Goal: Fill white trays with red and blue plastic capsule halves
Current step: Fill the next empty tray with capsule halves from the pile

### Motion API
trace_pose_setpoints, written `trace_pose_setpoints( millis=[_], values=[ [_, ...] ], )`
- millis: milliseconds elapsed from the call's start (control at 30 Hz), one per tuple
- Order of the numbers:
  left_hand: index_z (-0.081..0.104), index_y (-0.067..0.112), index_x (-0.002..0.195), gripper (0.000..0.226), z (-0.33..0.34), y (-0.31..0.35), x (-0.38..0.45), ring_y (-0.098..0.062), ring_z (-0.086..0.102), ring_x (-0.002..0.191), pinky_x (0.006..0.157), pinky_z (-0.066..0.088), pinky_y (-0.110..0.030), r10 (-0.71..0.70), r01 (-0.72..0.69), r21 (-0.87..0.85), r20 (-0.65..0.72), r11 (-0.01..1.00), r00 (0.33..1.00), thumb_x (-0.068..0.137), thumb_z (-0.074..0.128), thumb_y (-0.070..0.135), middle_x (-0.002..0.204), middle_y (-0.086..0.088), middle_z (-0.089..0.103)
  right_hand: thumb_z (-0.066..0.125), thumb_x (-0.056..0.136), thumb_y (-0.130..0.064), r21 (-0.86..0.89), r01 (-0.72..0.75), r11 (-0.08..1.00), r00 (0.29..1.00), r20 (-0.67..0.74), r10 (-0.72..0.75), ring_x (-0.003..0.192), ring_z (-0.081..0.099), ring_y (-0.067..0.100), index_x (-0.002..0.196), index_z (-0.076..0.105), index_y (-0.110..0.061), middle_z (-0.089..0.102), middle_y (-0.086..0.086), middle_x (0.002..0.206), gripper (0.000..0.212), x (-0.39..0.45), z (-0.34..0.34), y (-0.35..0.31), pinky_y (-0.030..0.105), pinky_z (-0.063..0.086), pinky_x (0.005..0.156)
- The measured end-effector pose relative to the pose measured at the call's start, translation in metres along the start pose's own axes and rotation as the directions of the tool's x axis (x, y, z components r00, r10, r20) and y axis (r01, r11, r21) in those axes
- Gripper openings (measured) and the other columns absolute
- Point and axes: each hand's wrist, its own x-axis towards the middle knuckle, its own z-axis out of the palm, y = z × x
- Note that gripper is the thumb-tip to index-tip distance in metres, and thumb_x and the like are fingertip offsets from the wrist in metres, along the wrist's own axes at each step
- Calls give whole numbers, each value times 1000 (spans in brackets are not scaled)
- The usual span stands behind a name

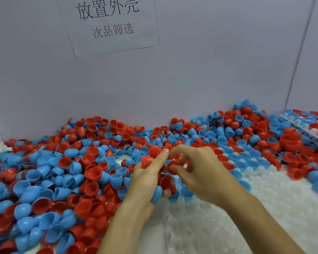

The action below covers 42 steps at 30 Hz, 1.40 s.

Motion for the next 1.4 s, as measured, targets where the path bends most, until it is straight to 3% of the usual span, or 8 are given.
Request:
trace_pose_setpoints(
  millis=[300, 500, 700, 800, 967, 1167, 1267, 1400],
  values=[
    [79, 20, 85, 28, -1, 2, -1, -18, 60, 58, 41, 43, -25, -22, 23, -49, 30, 999, 999, 81, 73, 47, 75, -4, 58, 68, 92, -9, -47, -295, 954, 954, -59, 293, 50, 65, 0, 96, 74, -26, 65, -14, 55, 18, -7, -69, 35, 14, 52, 47],
    [78, 20, 78, 27, -3, 6, -1, -18, 57, 58, 35, 37, -22, -71, 77, -174, 42, 982, 997, 74, 74, 46, 75, -5, 55, 71, 91, -17, -267, -520, 811, 833, 53, 551, 57, 68, 0, 83, 65, -38, 71, -6, 79, 23, -28, -105, 79, 19, 53, 50],
    [78, 21, 73, 26, -3, 8, -2, -18, 58, 57, 34, 38, -22, -92, 98, -206, 39, 973, 995, 70, 74, 46, 74, -6, 56, 73, 90, -17, -435, -554, 710, 767, 64, 638, 79, 57, 10, 97, 72, -38, 62, 4, 132, 21, -27, -96, 92, 20, 48, 63],
    [77, 18, 78, 29, -3, 9, -3, -18, 57, 58, 35, 38, -22, -106, 110, -219, 32, 970, 994, 70, 75, 45, 75, -6, 56, 77, 87, -19, -487, -561, 670, 747, 52, 663, 84, 58, 12, 84, 69, -45, 63, 0, 128, 27, -28, -97, 91, 24, 54, 67],
    [78, 18, 75, 27, -2, 10, -4, -18, 58, 59, 35, 38, -22, -129, 132, -222, 26, 966, 991, 69, 75, 45, 76, -6, 57, 67, 91, -5, -519, -556, 650, 715, 100, 692, 85, 56, 11, 108, 76, -31, 66, 0, 126, 33, -25, -88, 91, 25, 57, 78],
    [73, 15, 84, 32, -2, 12, -5, -18, 58, 58, 36, 38, -21, -153, 154, -255, 23, 955, 988, 71, 75, 44, 74, -7, 58, 62, 91, 0, -504, -524, 687, 724, 161, 670, 82, 55, 7, 114, 73, -31, 64, 1, 131, 40, -26, -92, 83, 18, 51, 70],
    [73, 13, 88, 34, -2, 12, -6, -18, 59, 58, 36, 38, -22, -169, 175, -286, 47, 942, 985, 72, 73, 43, 73, -7, 59, 65, 90, -2, -483, -489, 726, 801, 82, 593, 93, 58, 11, 112, 69, -35, 58, 2, 138, 40, -23, -96, 72, 23, 54, 75],
    [74, 14, 89, 34, -1, 13, -9, -19, 61, 60, 37, 42, -22, -184, 201, -317, 84, 927, 979, 69, 73, 42, 74, -7, 62, 68, 93, -24, -185, -282, 941, 954, 45, 295, 78, 62, 2, 108, 65, -40, 65, -16, 98, 22, -11, -71, 34, 16, 54, 66]
  ],
)
